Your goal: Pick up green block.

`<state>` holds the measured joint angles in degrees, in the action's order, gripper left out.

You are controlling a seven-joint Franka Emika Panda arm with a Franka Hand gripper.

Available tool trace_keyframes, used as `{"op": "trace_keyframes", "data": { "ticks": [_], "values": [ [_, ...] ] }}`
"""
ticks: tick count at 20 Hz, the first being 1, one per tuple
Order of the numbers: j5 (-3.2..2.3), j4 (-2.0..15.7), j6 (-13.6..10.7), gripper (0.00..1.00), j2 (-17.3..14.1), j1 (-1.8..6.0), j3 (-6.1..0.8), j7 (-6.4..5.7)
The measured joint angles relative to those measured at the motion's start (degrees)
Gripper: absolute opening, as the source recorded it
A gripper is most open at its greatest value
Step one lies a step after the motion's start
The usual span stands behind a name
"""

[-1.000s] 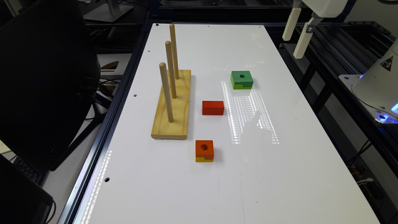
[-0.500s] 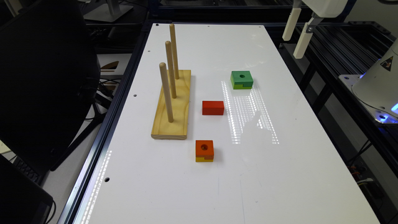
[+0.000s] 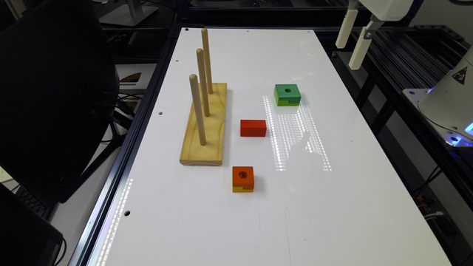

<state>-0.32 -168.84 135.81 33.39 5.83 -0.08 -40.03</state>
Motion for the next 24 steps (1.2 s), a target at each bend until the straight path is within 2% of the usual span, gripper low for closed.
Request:
{"op": "trace_keyframes", "data": {
  "ticks": [12, 21, 24],
  "values": [
    [0.0, 0.11, 0.0, 1.0, 0.0, 0.07, -0.01, 0.0],
    [0.0, 1.82, 0.0, 1.0, -0.3, 0.18, -0.01, 0.01],
    [0.0, 3.09, 0.2, 1.0, -1.5, 0.2, -0.01, 0.01]
  ]
}}
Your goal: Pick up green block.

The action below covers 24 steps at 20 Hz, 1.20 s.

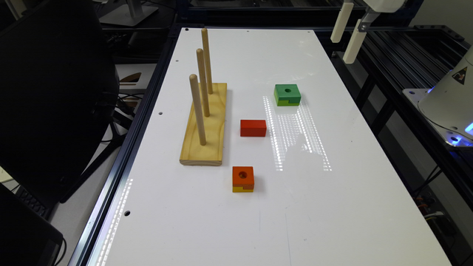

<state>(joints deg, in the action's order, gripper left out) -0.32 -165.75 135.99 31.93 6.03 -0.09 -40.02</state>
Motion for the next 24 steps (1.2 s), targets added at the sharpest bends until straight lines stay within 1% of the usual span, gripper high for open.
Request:
{"op": "trace_keyframes", "data": {
  "ticks": [3, 5, 6, 8, 11, 13, 14, 17, 21, 22, 24],
  "values": [
    [0.0, 1.51, 0.5, 1.0, -2.0, 0.06, 0.0, 0.01],
    [-0.02, 2.46, 1.3, 1.0, -3.7, 0.19, 0.0, 0.05],
    [-0.03, 3.04, 2.0, 1.0, -4.8, 0.41, 0.0, 0.24],
    [-0.04, 4.39, 3.0, 1.0, -7.2, 1.1, 0.02, 0.9],
    [-0.04, 6.4, 3.6, 1.0, -10.0, 2.02, 0.02, 1.86],
    [-0.04, 7.68, 3.6, 1.0, -11.6, 2.36, 0.02, 2.15],
    [-0.04, 8.17, 3.6, 1.0, -12.2, 2.4, 0.02, 2.19],
    [-0.04, 8.77, 3.6, 1.0, -13.0, 2.42, 0.02, 2.2],
    [-0.04, 8.5, 3.9, 1.0, -13.5, 2.43, 0.02, 2.2],
    [-0.04, 8.28, 4.6, 1.0, -14.1, 2.44, 0.02, 2.21],
    [-0.04, 7.79, 7.1, 1.0, -16.4, 2.48, 0.01, 2.22]
  ]
}}
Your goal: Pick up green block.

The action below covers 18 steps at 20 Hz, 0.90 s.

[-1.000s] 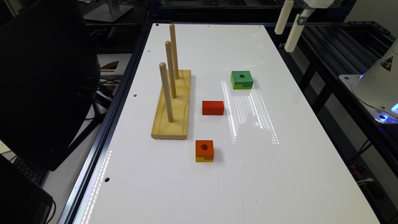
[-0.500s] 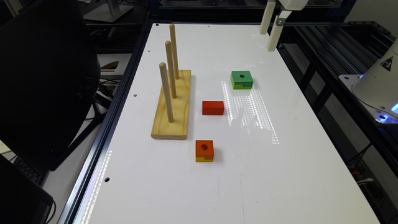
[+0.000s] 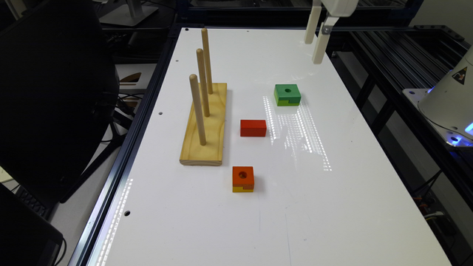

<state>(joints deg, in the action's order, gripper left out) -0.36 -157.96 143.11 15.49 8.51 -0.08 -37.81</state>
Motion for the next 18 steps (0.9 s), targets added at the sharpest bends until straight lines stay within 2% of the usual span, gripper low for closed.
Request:
{"op": "trace_keyframes", "data": {
  "ticks": [1, 3, 6, 18],
  "values": [
    [0.0, -0.16, 2.3, 1.0, -2.2, 0.04, -0.01, 0.01],
    [0.0, -0.05, 5.3, 1.0, -5.3, 0.06, -0.01, 0.02],
    [-0.01, 0.22, 7.8, 1.0, -8.0, 0.08, -0.01, 0.03],
    [-0.02, 0.51, 8.0, 1.0, -8.4, 0.15, -0.01, 0.07]
  ]
}}
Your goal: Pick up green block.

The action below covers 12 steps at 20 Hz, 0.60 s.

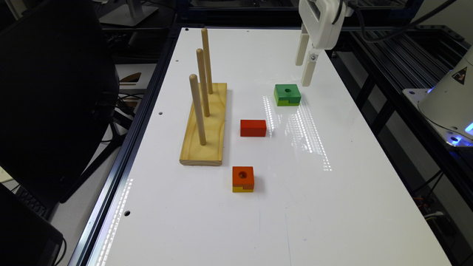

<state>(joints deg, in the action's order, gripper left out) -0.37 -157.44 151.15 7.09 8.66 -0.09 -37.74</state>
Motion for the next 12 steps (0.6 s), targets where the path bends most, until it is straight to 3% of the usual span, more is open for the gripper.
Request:
{"op": "trace_keyframes", "data": {
  "ticks": [6, 12],
  "values": [
    [-0.01, 0.24, 0.0, 1.0, 0.0, 0.97, 0.01, 0.97],
    [-0.01, 0.25, 0.0, 1.0, 0.0, 1.05, 0.0, 1.08]
  ]
}}
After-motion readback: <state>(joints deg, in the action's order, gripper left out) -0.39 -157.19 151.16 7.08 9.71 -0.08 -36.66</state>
